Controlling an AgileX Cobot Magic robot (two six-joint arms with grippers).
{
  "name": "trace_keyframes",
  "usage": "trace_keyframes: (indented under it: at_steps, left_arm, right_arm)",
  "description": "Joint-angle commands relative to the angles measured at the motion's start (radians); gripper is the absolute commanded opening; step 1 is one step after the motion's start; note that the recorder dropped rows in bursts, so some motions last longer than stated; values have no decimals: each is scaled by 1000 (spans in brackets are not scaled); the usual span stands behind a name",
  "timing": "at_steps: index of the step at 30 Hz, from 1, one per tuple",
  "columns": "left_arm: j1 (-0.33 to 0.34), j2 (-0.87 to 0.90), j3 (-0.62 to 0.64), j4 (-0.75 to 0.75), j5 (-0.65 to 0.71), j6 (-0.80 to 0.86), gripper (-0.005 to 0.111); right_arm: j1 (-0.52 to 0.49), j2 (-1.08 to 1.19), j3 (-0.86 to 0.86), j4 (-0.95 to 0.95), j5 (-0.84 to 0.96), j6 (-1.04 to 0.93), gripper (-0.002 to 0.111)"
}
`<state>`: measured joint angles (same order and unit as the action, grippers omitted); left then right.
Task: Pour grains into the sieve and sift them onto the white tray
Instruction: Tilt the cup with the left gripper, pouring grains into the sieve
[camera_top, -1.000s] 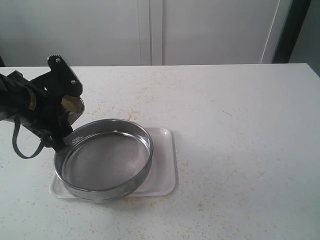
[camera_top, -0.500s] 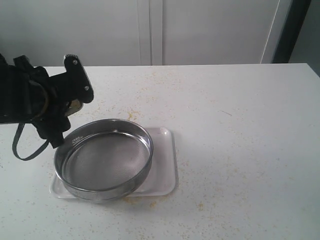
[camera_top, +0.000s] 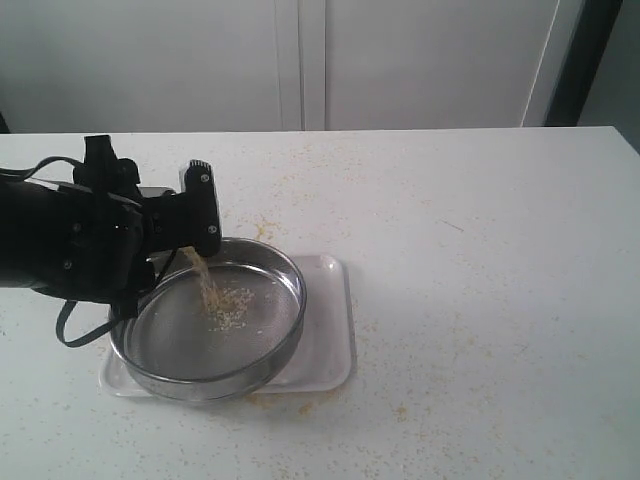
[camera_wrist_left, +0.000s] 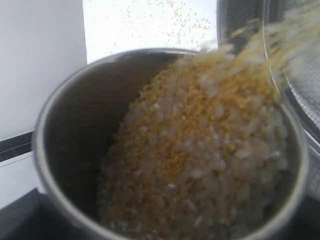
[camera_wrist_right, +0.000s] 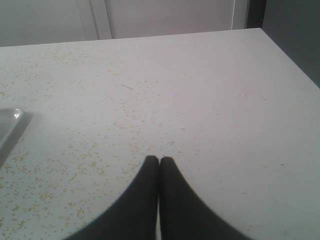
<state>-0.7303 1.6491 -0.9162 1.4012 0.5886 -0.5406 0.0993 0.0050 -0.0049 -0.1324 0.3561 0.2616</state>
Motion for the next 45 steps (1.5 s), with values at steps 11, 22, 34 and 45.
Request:
trace_keyframes:
  at_steps: [11,22,34,45]
  left_arm:
    - [-57,-4,-4,52,88,45,0]
    - [-59,-4,-4,-13,255,46,0]
    - [-59,-4,-4,-171,248,134,0]
    - [-59,-4,-4,-141,142,179,0]
  right_arm:
    - [-9,-5,5,-3,-15,6,0]
    - [-9,-5,5,-3,-15,6,0]
    - [-9,-5,5,-3,-15,6,0]
    - [-9,-5,5,-3,-15,6,0]
